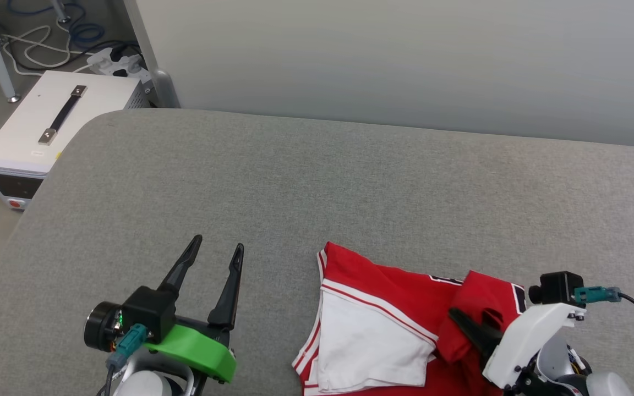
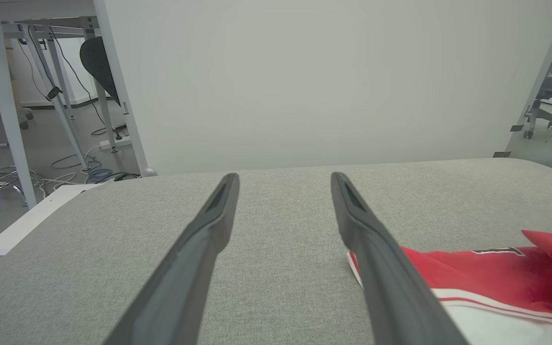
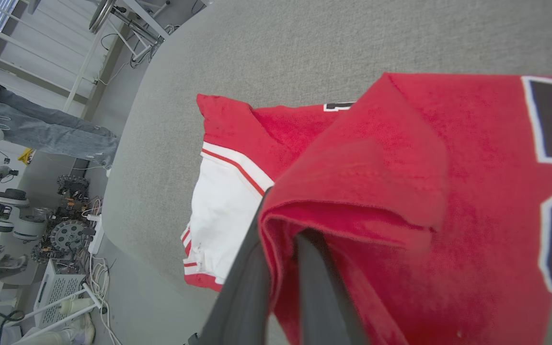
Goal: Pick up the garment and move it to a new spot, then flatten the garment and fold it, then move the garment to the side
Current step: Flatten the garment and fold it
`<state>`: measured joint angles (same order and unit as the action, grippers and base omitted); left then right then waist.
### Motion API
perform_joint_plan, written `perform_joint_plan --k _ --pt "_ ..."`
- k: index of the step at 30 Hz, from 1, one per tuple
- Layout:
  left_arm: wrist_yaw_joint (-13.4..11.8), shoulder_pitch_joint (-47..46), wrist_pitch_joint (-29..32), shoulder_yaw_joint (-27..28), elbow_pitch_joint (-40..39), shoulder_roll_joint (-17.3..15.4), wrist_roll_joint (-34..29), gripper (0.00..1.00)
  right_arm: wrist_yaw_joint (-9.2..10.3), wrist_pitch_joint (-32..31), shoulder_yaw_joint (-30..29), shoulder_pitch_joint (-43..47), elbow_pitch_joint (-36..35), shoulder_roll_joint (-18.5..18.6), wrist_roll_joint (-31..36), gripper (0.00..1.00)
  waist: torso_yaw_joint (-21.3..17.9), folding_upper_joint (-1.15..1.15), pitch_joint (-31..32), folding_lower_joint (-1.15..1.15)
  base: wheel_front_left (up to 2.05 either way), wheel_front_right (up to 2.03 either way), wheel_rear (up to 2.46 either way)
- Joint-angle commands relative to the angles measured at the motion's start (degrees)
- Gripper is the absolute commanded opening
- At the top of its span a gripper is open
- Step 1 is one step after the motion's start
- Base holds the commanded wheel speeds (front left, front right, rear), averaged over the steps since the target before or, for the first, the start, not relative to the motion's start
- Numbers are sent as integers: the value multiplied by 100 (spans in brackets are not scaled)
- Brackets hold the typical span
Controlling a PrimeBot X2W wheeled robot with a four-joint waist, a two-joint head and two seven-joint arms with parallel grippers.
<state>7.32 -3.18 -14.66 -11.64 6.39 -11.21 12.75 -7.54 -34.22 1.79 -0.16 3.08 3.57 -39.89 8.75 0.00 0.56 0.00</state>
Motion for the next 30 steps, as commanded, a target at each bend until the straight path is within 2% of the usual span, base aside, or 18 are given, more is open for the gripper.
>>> perform_joint_plan --k 1,11,19,20,22,30 --pt "16 72 -34 -13 -17 -11 35 100 5 98 104 -129 -6 -42 -116 0 54 0 -10 0 0 0 0" --pt "16 26 -34 -41 24 -26 55 100 5 848 1162 -642 669 -67 -810 0 325 0 -27 0 0 0 0" --pt "16 4 -34 -61 56 -9 62 100 5 1242 1559 -1052 1626 -68 -584 0 492 0 -102 0 0 0 0" --pt "16 -3 -34 -64 61 -4 64 100 5 1284 1598 -1120 1771 -68 -534 5 509 0 -119 0 0 0 0" --pt "16 -15 -34 -66 73 3 66 100 5 1395 1678 -1250 1984 -68 -457 100 535 0 -148 0 0 0 0" --pt "16 -39 -34 -73 118 33 65 100 5 1691 2538 -1688 2156 -68 -1031 100 584 0 -162 0 0 0 0"
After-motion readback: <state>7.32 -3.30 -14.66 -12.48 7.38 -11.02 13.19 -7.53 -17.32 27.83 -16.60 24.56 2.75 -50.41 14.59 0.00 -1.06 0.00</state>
